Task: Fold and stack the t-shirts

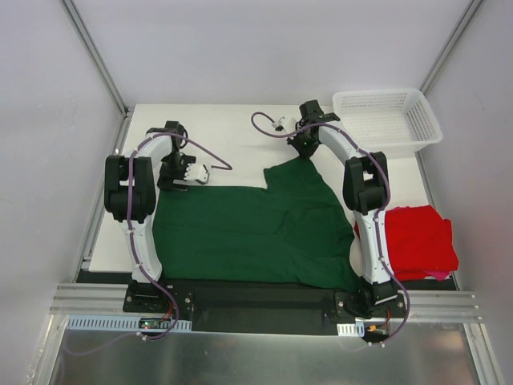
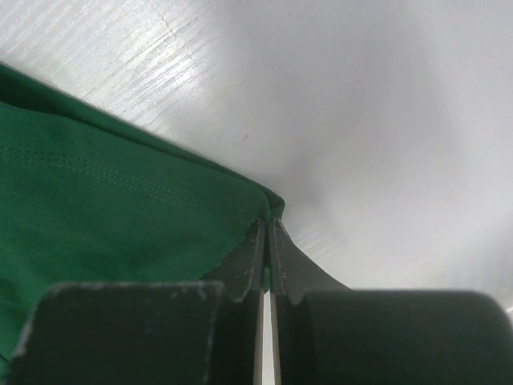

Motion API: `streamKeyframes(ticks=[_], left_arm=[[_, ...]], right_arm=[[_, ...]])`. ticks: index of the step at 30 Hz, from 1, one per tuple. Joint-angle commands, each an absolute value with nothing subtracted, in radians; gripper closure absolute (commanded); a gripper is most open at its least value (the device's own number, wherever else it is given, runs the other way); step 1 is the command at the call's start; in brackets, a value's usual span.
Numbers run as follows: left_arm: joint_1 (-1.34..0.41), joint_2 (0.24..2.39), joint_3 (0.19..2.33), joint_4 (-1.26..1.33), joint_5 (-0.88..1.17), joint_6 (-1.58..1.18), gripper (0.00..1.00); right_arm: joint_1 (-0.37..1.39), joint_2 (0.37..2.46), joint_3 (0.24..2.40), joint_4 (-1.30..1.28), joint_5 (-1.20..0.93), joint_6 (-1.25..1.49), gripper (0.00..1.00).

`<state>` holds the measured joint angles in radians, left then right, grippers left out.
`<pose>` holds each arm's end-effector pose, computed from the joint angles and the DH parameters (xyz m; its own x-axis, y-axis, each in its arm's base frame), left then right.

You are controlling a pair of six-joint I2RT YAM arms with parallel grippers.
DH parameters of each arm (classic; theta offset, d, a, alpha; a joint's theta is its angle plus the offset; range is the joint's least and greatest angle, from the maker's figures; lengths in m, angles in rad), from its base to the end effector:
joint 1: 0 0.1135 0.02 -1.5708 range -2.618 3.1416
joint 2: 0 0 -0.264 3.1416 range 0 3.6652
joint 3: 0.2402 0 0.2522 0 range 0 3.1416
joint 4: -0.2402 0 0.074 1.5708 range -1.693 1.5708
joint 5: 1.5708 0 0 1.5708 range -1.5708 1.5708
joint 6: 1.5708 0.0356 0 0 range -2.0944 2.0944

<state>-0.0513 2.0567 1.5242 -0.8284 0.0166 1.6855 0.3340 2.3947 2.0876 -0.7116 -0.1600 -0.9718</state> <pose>0.4071 -0.0215 0.1671 0.1662 0.9861 0.0077 0.9641 -0.1641 0.2089 0.4919 0.1767 0.1831 -0.1210 -0.9050 -0.4077 -0.8913 0.2799 -0.3567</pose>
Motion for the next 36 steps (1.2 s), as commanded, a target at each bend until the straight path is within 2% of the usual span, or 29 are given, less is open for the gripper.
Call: streamKeyframes(ticks=[1,9,36], left_arm=[[-0.054,2.010,1.502,-0.888,0.012,1.663,0.20],[-0.052,2.043,1.529,-0.888,0.005,1.646,0.23],[-0.028,2.062,1.539,-0.885,-0.040,1.640,0.23]], right_arm=[[0.341,2.353,2.088,-0.718,-0.152,-0.976,0.99],[0.342,2.349,2.080,-0.718,-0.150,-0.976,0.99],[0.342,2.339,2.066,-0.716,-0.153,-0.988,0.99]])
